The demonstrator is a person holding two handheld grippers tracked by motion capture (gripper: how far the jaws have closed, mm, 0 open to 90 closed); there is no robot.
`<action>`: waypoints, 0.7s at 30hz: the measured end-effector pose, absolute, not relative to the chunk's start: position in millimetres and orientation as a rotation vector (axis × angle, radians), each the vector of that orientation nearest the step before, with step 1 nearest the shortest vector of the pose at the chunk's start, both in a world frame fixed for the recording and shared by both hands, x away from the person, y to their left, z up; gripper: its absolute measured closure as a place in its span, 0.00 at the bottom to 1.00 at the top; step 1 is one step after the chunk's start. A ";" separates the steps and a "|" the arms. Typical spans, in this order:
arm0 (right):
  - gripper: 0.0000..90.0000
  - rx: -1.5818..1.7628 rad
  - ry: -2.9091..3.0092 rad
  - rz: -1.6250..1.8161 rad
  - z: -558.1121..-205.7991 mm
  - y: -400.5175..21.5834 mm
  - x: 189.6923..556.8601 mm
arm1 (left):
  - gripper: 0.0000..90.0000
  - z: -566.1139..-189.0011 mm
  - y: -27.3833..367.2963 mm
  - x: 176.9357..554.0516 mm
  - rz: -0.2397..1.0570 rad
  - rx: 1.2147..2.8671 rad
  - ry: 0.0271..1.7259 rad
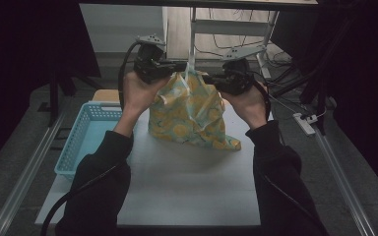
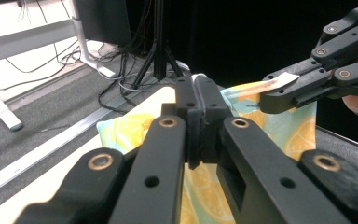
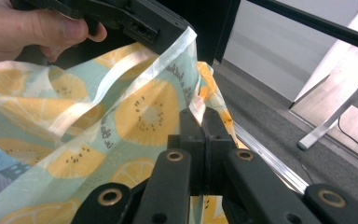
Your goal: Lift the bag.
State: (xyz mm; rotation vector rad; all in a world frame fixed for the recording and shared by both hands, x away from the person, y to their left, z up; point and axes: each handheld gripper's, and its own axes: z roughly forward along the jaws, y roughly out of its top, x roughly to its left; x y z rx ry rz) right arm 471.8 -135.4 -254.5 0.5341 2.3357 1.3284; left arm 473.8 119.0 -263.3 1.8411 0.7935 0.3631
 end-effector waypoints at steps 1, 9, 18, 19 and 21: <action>0.99 0.536 2.336 1.325 -255.8 -135.6 472.8 | 0.99 -264.5 118.7 474.9 0.363 1.843 0.795; 0.95 0.561 2.340 1.320 -262.4 -137.7 477.6 | 0.92 -271.1 114.7 479.6 0.351 1.850 0.793; 0.79 0.601 2.347 1.336 -270.6 -144.1 479.8 | 0.69 -281.5 114.9 479.5 0.340 1.870 0.785; 0.75 0.609 2.347 1.338 -271.8 -144.9 480.3 | 0.66 -283.0 115.9 479.6 0.338 1.868 0.779; 0.68 0.618 2.351 1.339 -274.3 -146.2 481.4 | 0.58 -285.6 117.9 479.7 0.333 1.864 0.775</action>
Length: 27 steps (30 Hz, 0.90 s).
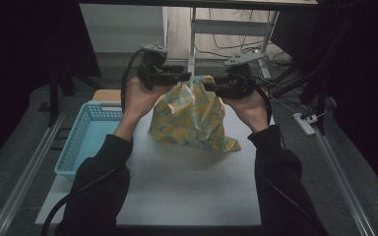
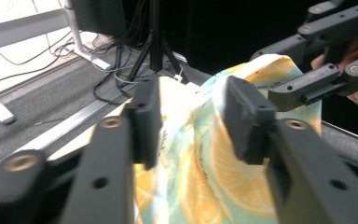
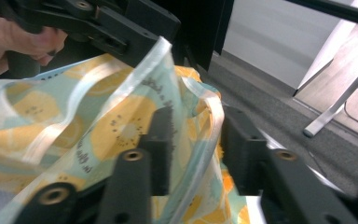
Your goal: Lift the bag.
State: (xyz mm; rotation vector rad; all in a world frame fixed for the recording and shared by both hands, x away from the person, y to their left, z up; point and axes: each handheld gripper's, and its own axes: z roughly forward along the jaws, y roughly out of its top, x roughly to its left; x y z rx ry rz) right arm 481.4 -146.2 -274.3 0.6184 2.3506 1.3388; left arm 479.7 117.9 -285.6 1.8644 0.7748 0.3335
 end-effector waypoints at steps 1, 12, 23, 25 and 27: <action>0.65 0.626 2.353 1.332 -275.5 -146.8 481.9 | 0.55 -286.8 119.0 479.5 0.332 1.865 0.769; 0.39 0.654 2.344 1.383 -279.4 -155.4 477.8 | 0.24 -290.0 128.9 468.6 0.299 1.892 0.718; 0.32 0.677 2.371 1.431 -282.6 -169.0 470.1 | 0.11 -301.0 139.6 456.6 0.248 1.943 0.763; 0.31 0.676 2.376 1.424 -282.2 -171.2 466.9 | 0.09 -303.5 142.0 452.9 0.248 1.948 0.766; 0.30 0.677 2.377 1.426 -282.0 -174.0 463.2 | 0.09 -305.9 145.4 448.6 0.246 1.949 0.768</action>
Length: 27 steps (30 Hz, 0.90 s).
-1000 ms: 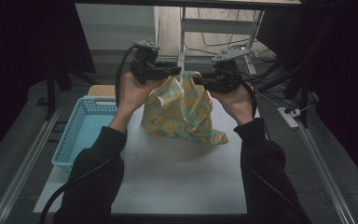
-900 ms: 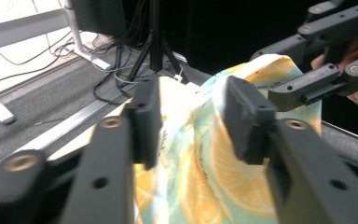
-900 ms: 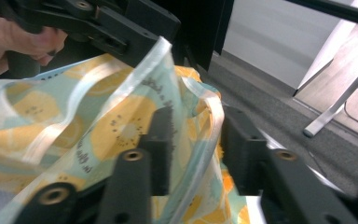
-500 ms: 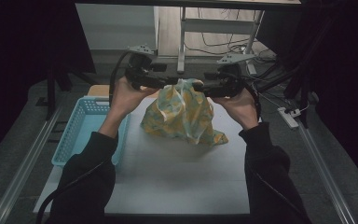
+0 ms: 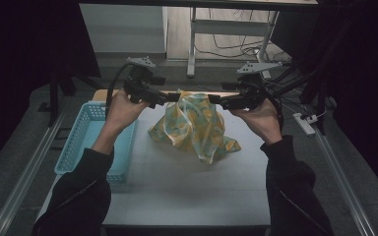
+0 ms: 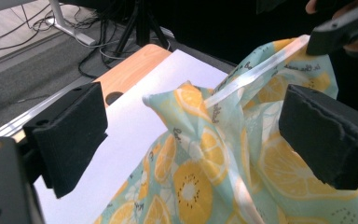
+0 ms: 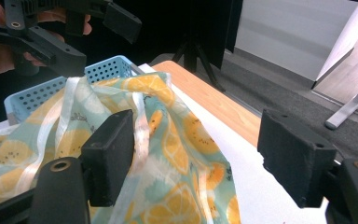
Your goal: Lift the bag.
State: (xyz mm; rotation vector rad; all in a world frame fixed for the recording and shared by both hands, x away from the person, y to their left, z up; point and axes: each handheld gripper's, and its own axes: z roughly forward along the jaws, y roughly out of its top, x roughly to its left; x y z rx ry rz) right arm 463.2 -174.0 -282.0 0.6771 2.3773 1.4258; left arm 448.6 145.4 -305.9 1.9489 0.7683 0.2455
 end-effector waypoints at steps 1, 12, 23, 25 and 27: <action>0.30 0.677 2.377 1.426 -282.1 -175.6 461.4 | 0.09 -306.9 147.4 446.5 0.242 1.948 0.771; 0.28 0.697 2.385 1.434 -297.0 -193.5 447.8 | 0.06 -329.2 166.3 424.3 0.208 1.936 0.789; 0.23 0.740 2.369 1.429 -326.0 -212.0 437.5 | 0.01 -360.7 180.5 398.0 0.217 1.941 0.811; 0.22 0.745 2.368 1.428 -331.9 -214.9 435.1 | 0.00 -367.1 182.8 392.8 0.213 1.943 0.817; 0.20 0.755 2.370 1.426 -337.9 -217.3 432.8 | 0.00 -373.5 185.3 388.3 0.205 1.945 0.823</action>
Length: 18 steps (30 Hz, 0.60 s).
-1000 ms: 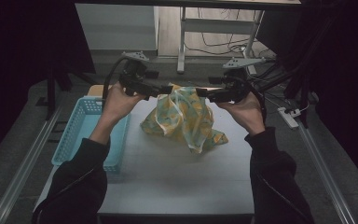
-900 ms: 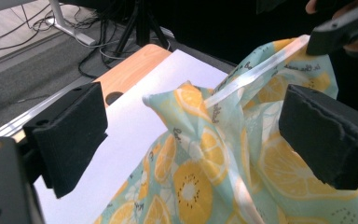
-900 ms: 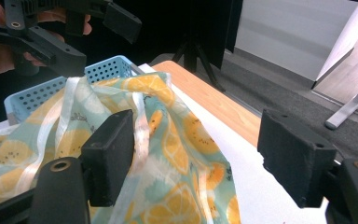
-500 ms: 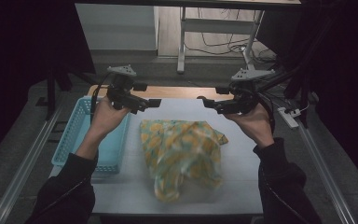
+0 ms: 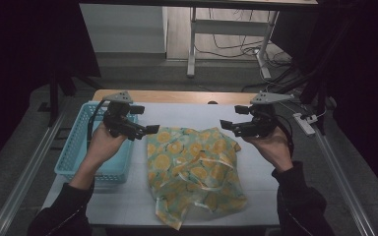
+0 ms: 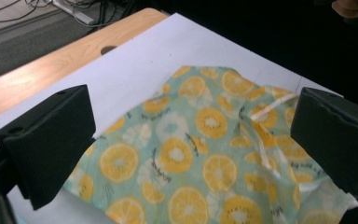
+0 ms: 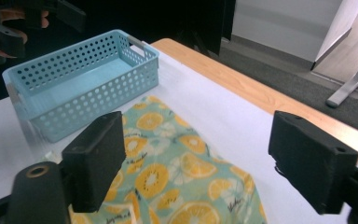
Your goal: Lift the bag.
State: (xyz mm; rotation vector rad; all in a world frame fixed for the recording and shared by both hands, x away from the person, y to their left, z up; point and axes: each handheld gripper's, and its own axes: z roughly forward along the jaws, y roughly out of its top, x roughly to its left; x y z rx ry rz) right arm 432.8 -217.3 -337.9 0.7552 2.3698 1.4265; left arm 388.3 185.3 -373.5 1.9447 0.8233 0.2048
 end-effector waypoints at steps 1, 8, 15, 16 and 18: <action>0.19 0.755 2.369 1.429 -340.6 -218.9 431.4 | 0.00 -376.4 186.5 386.0 0.204 1.946 0.827; 0.11 0.791 2.379 1.409 -358.8 -227.6 419.6 | 0.00 -394.4 191.7 367.8 0.204 1.965 0.842; 0.07 0.819 2.379 1.416 -377.6 -235.8 404.1 | 0.00 -409.8 197.0 347.9 0.194 1.973 0.859; 0.06 0.822 2.379 1.415 -380.4 -237.0 402.2 | 0.00 -412.2 197.8 345.0 0.203 1.979 0.856; 0.04 0.826 2.375 1.409 -386.2 -239.4 398.7 | 0.00 -417.3 199.7 339.0 0.217 1.984 0.861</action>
